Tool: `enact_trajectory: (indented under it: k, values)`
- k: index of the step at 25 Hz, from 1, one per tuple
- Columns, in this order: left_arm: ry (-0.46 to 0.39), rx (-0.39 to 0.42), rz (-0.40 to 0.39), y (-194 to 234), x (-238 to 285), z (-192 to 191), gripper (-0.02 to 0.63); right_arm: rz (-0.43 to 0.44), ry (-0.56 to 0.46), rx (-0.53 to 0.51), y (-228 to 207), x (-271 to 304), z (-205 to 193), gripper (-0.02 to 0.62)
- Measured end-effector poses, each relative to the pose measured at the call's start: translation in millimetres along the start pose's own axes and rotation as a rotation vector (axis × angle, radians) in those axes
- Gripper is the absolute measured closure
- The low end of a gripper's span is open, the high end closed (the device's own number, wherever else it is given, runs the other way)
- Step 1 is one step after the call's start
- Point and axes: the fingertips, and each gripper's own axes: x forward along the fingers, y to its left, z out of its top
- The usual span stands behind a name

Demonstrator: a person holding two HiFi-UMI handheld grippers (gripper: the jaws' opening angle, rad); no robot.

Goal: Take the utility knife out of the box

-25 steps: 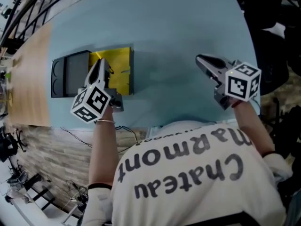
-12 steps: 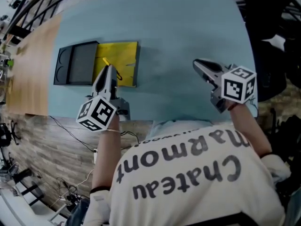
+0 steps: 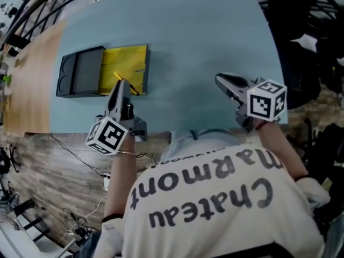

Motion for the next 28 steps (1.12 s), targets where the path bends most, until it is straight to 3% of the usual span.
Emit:
enact_trajectory:
  k: [4, 8, 16, 24, 28]
  values:
    - [0.002, 0.04, -0.009, -20.2, -5.4, -2.7, 0.566, 0.019, -0.014, 0.037, -3.3, -9.4, -1.8, 0.546]
    - [0.011, 0.093, 0.04, -22.5, -15.8, -8.7, 0.566, 0.05, -0.013, 0.02, -0.5, -12.6, 1.3, 0.546]
    - [-0.031, 0.066, 0.113, -57.2, -34.3, -24.4, 0.566, 0.105, 0.009, -0.009, -14.8, -43.7, 6.9, 0.546]
    - [-0.01, 0.017, 0.165, -112.8, -21.8, -79.8, 0.566, 0.052, 0.014, 0.032, -76.8, -127.2, -9.9, 0.546]
    - [0.005, 0.05, 0.162, -149.5, -20.3, -105.2, 0.566, 0.049, 0.017, 0.065, -99.7, -164.5, -23.5, 0.546]
